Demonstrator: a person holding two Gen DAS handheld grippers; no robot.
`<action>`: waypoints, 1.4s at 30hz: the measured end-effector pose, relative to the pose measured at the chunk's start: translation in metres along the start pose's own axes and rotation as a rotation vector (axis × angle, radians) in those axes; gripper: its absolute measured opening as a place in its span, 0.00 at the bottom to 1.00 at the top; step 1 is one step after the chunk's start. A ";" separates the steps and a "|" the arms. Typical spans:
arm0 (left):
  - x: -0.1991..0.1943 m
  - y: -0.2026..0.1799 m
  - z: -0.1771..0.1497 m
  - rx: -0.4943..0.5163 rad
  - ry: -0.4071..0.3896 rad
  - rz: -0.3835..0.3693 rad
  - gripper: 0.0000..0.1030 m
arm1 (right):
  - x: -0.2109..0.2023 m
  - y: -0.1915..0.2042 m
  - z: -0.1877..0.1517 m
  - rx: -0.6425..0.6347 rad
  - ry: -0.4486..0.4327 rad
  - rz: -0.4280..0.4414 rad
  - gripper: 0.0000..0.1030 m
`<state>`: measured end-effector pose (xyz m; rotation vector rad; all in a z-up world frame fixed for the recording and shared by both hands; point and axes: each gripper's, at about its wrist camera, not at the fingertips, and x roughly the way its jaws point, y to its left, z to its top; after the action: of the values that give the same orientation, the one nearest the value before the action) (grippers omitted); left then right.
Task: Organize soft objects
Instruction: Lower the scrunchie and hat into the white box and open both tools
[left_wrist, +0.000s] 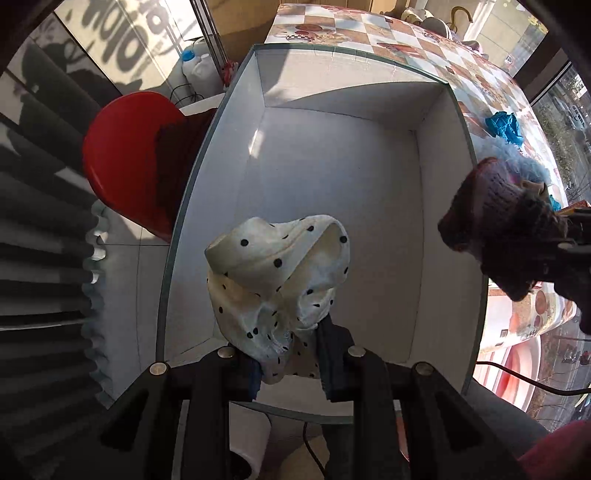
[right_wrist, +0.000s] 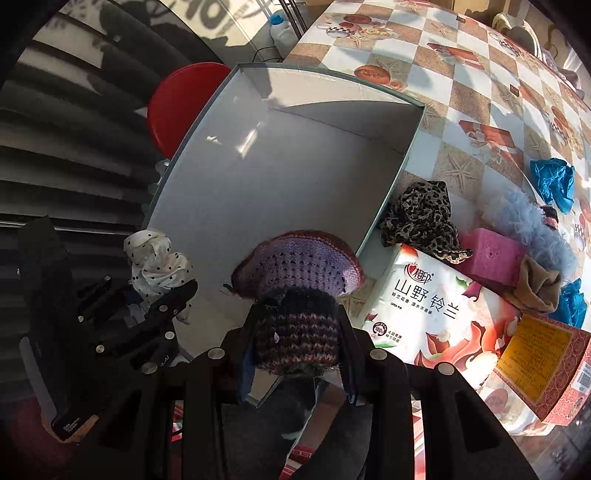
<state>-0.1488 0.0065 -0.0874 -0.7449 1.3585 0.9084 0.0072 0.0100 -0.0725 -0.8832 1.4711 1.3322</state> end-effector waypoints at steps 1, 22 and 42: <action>0.002 0.001 0.000 -0.008 0.006 0.000 0.26 | 0.009 0.006 0.003 -0.018 0.016 -0.012 0.37; 0.018 -0.026 -0.008 0.094 0.072 -0.025 0.26 | 0.045 0.012 0.006 -0.058 0.081 -0.068 0.37; 0.007 -0.037 -0.001 0.192 0.065 0.016 0.26 | 0.001 0.028 -0.027 -0.086 -0.023 -0.075 0.37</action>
<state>-0.1169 -0.0118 -0.0964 -0.6209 1.4872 0.7596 -0.0245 -0.0124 -0.0655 -0.9658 1.3588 1.3537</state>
